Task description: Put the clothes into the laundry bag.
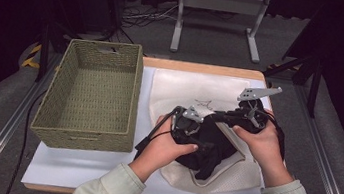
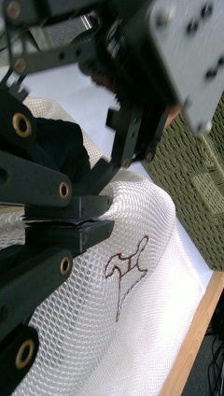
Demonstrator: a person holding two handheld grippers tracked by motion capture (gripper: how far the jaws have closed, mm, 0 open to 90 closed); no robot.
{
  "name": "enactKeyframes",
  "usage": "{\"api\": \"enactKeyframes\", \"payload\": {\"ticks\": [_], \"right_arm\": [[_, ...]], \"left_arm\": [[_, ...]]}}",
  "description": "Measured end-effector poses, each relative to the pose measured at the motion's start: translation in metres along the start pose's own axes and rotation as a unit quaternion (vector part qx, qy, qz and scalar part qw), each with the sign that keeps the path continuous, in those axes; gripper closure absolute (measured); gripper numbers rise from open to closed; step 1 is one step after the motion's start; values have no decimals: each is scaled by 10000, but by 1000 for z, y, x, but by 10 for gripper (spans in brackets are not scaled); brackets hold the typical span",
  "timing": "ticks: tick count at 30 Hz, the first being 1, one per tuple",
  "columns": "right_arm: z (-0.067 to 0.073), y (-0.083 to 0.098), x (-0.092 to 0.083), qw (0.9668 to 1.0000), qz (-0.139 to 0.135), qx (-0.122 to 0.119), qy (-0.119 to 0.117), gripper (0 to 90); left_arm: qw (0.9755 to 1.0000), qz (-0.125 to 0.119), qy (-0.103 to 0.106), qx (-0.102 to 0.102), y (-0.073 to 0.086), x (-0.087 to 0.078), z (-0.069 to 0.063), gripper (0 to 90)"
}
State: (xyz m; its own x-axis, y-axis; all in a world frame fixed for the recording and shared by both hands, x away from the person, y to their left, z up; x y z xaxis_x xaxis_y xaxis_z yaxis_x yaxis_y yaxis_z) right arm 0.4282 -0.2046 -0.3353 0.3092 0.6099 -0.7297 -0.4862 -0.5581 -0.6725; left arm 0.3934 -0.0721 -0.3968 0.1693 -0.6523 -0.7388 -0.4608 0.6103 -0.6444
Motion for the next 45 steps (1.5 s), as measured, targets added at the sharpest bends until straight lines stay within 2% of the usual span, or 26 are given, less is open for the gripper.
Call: {"api": "enactKeyframes", "payload": {"ticks": [5, 8, 13, 18, 24, 30, 35, 38, 40, 42, 45], "right_arm": [[0, 1, -1, 10000, 2, 10, -12, 882], [1, 0, 0, 10000, -3, -4, -17, 882], [1, 0, 0, 10000, -6, -4, -15, 882], [2, 1, 0, 10000, 1, -12, -25, 881], [2, 2, 1, 10000, 10, -14, -45, 881], [2, 2, 2, 10000, 15, -25, -64, 881], [3, 1, 3, 10000, 14, -1, -67, 882], [3, 1, 3, 10000, 5, -5, -85, 882], [3, 1, 3, 10000, 5, -8, -86, 881], [3, 1, 3, 10000, -4, -10, -98, 882], [3, 1, 2, 9999, -28, -7, -103, 882]], "left_arm": [[9998, 133, -52, 109, 18, -12, -3, 177], [9994, 205, -193, 209, 28, -14, -3, 164], [9985, 314, -335, 288, 39, -12, -1, 169], [9981, 445, -316, 272, 49, -6, 3, 184], [9984, 363, -352, 253, 54, -4, 8, 203], [9960, 394, -660, 463, 59, -4, 9, 356], [9932, 495, -716, 769, 59, -3, 7, 513], [9949, 551, -422, 732, 60, -1, 7, 703], [9956, 553, -319, 679, 61, 0, 8, 783], [9970, 490, -183, 579, 60, 0, 7, 842], [9982, 303, 28, 511, 56, -3, 3, 861]]}}
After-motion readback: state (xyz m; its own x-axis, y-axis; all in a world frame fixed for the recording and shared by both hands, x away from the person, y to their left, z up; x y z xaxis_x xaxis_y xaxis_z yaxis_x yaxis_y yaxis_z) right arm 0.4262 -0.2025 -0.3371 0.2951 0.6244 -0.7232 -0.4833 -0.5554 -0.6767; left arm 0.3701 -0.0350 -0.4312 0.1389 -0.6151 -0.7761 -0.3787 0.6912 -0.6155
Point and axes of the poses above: each handheld gripper's, and its own axes: x roughly forward along the jaws, y roughly out of its underside, z roughly to its left, the point moved 6 cm from there along x, roughly forward along the jaws, and after that the axes turned 10 degrees about z, right-handed, at the moved point
